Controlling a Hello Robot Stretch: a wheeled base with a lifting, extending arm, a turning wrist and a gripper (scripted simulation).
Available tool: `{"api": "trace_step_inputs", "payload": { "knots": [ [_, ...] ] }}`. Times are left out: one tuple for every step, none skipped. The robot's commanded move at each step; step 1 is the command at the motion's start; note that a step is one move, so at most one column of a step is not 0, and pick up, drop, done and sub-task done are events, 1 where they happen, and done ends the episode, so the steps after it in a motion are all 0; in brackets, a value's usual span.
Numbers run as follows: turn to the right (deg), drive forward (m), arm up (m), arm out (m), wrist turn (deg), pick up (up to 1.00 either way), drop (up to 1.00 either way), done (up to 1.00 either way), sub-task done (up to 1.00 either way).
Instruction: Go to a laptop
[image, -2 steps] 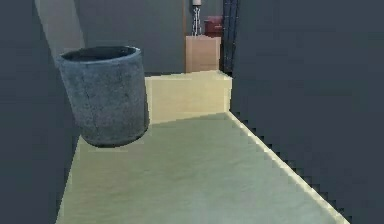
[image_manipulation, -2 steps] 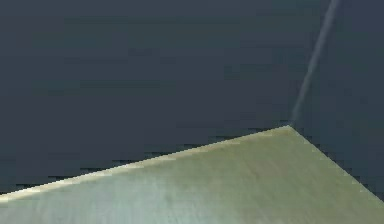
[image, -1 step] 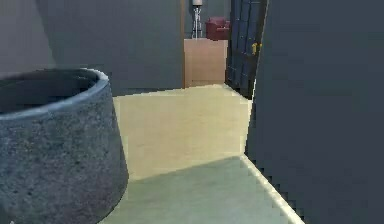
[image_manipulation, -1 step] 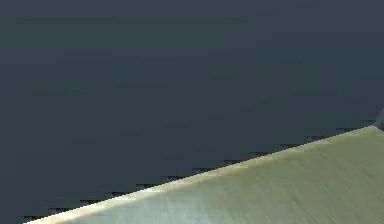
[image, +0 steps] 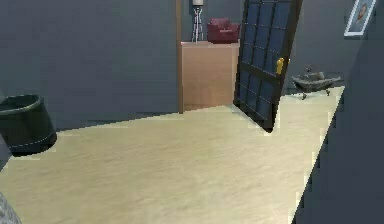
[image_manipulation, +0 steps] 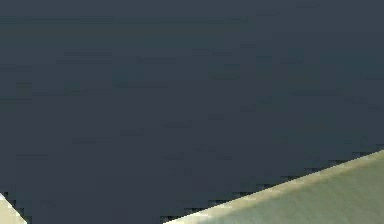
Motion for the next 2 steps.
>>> {"api": "trace_step_inputs", "payload": {
  "knots": [
    [3.0,0.00,0.00,0.00,0.0,0.00,0.00,0.00,0.00],
    [0.0,1.00,0.00,0.00,0.0,0.00,0.00,0.00,0.00]
  ]
}}
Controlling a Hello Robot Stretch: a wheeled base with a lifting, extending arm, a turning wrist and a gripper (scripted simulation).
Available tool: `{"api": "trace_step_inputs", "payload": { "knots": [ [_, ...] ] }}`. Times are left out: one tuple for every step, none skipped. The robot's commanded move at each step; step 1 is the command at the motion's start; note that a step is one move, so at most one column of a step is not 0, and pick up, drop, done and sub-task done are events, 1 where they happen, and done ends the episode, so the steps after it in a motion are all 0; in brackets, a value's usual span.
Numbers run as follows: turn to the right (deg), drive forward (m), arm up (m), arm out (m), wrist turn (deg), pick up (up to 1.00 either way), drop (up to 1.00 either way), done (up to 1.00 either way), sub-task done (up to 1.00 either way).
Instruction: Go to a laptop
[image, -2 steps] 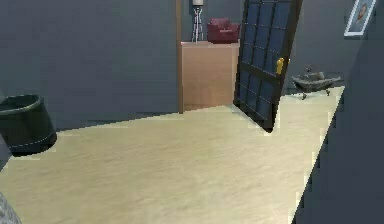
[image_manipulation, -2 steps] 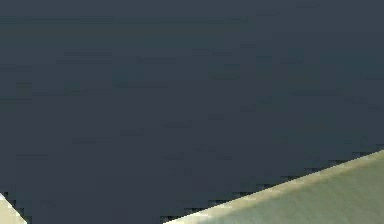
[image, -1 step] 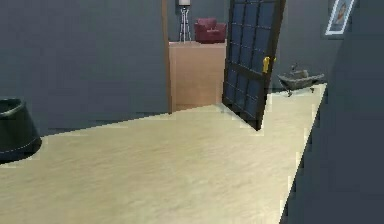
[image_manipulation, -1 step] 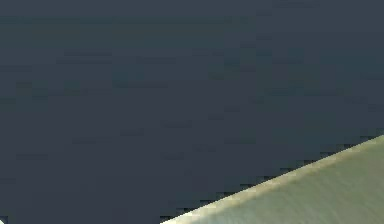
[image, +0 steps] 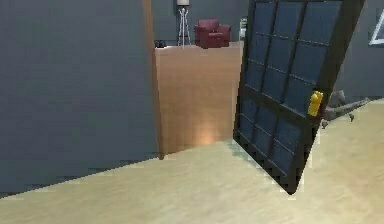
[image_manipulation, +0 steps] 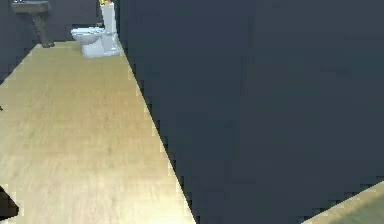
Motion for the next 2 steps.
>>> {"api": "trace_step_inputs", "payload": {
  "knots": [
    [0.0,1.00,0.00,0.00,0.0,0.00,0.00,0.00,0.00],
    [0.0,1.00,0.00,0.00,0.0,0.00,0.00,0.00,0.00]
  ]
}}
